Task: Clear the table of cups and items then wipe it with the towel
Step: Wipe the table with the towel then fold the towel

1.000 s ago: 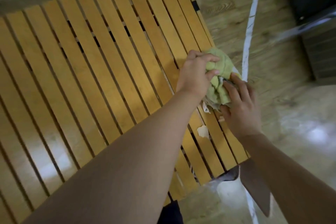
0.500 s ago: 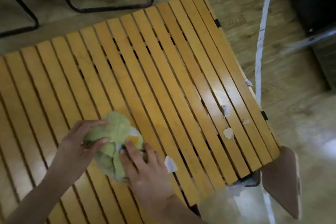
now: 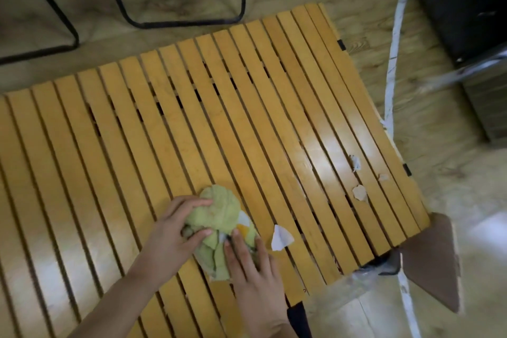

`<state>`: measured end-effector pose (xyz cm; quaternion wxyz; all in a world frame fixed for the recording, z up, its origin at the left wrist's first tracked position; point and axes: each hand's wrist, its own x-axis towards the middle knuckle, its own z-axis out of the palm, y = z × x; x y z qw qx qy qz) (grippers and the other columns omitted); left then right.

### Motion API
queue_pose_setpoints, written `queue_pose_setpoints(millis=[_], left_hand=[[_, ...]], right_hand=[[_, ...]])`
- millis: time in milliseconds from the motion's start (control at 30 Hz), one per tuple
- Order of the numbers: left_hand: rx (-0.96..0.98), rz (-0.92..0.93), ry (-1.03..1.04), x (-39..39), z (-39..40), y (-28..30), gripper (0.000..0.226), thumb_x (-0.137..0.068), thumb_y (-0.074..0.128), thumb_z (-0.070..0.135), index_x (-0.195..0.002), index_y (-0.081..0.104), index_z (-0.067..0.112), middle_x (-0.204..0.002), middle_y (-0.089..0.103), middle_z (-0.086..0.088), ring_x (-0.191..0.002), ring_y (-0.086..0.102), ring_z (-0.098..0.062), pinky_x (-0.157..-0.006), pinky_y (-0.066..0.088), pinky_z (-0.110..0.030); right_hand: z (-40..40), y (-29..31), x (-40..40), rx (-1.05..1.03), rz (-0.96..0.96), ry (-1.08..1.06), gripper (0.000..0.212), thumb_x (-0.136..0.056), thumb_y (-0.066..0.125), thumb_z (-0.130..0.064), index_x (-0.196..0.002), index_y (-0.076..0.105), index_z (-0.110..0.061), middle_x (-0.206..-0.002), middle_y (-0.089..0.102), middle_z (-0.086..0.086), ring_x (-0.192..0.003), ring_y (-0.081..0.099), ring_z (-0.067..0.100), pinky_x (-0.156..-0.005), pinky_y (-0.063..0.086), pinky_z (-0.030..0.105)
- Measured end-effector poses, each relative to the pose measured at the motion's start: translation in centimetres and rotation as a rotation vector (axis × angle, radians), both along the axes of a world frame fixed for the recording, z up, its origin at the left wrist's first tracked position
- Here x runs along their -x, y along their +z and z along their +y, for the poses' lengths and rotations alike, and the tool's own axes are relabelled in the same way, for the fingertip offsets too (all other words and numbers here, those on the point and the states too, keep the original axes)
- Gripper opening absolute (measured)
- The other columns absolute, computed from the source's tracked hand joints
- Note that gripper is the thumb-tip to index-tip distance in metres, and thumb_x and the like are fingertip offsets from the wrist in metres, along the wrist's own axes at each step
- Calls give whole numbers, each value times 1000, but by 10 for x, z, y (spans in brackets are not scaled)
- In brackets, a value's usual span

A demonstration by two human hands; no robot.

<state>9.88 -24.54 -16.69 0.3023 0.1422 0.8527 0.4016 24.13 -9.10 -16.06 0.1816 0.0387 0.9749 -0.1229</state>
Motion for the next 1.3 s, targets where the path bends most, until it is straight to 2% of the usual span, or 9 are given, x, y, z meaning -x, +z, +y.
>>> queue_pose_setpoints(millis=[200, 300, 500, 667, 767, 933, 1033, 1167, 1300], left_hand=[[96, -45, -119, -33, 26, -1, 78, -79, 78, 35, -130, 23, 58, -132, 14, 30, -134, 29, -2, -115, 34, -28], [78, 16, -52, -41, 51, -2, 75, -78, 74, 39, -132, 25, 55, -130, 17, 28, -126, 26, 7, -112, 35, -26], [51, 77, -3, -36, 136, -9, 72, -80, 79, 25, -142, 41, 32, -141, 28, 8, -126, 30, 2, -107, 39, -26], [75, 142, -64, -15, 213, -11, 70, -80, 80, 26, -141, 45, 24, -143, 32, -1, -128, 42, -13, -101, 43, -26], [68, 181, -63, -5, 259, -12, 73, -79, 79, 29, -141, 42, 26, -142, 31, 0, -125, 44, -14, -98, 49, -31], [25, 189, -71, 17, 340, -12, 71, -83, 76, 28, -143, 37, 27, -144, 25, 3, -133, 36, -13, -110, 37, -28], [-6, 178, -67, 30, 379, -7, 70, -83, 77, 22, -142, 39, 23, -143, 28, -1, -128, 42, -17, -104, 42, -29], [-6, 176, -82, 38, 402, -6, 71, -83, 78, 18, -142, 40, 25, -142, 29, 2, -128, 42, -16, -105, 42, -31], [-12, 228, -61, 38, 393, -6, 67, -80, 80, 16, -136, 44, 28, -134, 32, 6, -106, 40, -1, -95, 46, -25]], right_hand=[[47, -7, -20, -31, 25, 83, 54, -87, 44, -28, -140, 51, -26, -151, 46, -6, -118, 64, 36, -75, 61, 40], [80, -9, -16, -56, 68, 127, 53, -89, 44, -24, -141, 52, -26, -150, 47, -4, -119, 62, 37, -79, 60, 41], [162, -8, -5, -146, 115, 145, 57, -87, 41, -18, -143, 53, -23, -153, 44, -1, -123, 59, 40, -85, 58, 43], [232, -7, 13, -154, 59, 70, 87, -67, 84, -11, -146, 48, -20, -155, 41, 2, -126, 55, 43, -86, 57, 45], [277, -7, 26, -171, 72, 70, 88, -67, 82, -6, -147, 47, -17, -156, 39, 4, -128, 51, 45, -88, 57, 46], [352, -8, 47, -202, 93, 19, 88, -67, 79, -4, -147, 45, -15, -157, 37, 6, -128, 51, 47, -89, 54, 51], [384, -5, 57, -189, 67, -43, 98, -60, 82, -3, -149, 42, -14, -158, 35, 5, -129, 48, 47, -88, 54, 49], [400, -4, 61, -127, 60, -107, 90, -70, 73, 3, -151, 38, -17, -161, 29, 1, -133, 42, 45, -95, 52, 52], [392, 5, 66, -93, 58, -143, 77, -74, 72, 1, -145, 47, -16, -157, 36, 5, -127, 46, 43, -90, 54, 49]])
